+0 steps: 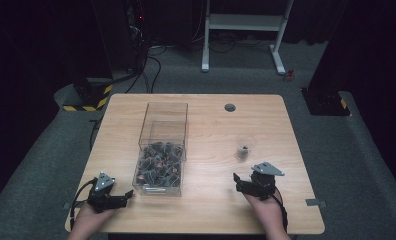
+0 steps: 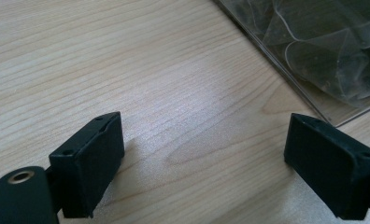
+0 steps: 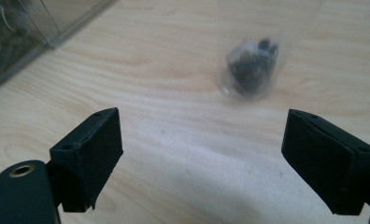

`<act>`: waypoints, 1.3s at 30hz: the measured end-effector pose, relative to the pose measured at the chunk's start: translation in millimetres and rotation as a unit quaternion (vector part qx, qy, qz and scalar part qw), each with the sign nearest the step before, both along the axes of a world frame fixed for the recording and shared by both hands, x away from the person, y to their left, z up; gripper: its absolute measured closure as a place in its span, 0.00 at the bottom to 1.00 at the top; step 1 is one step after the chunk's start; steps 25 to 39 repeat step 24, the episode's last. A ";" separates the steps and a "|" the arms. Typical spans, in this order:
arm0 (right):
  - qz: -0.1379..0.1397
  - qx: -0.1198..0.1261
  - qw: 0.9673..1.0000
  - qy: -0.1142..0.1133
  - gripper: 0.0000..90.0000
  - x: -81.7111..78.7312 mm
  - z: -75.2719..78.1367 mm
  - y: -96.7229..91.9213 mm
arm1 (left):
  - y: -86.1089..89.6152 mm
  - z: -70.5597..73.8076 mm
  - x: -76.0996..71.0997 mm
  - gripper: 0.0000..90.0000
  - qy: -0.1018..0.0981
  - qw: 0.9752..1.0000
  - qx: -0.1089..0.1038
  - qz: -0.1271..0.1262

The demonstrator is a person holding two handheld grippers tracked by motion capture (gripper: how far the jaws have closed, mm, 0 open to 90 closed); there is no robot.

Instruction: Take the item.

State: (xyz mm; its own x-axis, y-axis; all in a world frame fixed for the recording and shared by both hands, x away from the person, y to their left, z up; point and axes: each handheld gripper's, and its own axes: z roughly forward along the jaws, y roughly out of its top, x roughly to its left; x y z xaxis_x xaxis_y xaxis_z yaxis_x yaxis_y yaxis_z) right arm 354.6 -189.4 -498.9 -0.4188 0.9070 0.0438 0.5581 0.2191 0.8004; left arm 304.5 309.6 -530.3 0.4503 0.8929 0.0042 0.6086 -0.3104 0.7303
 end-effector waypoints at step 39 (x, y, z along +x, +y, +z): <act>0.003 -0.059 0.997 0.056 0.13 -12.3 -26.2 0.3 | -0.5 -0.1 0.1 0.14 0.000 1.000 -0.002 0.002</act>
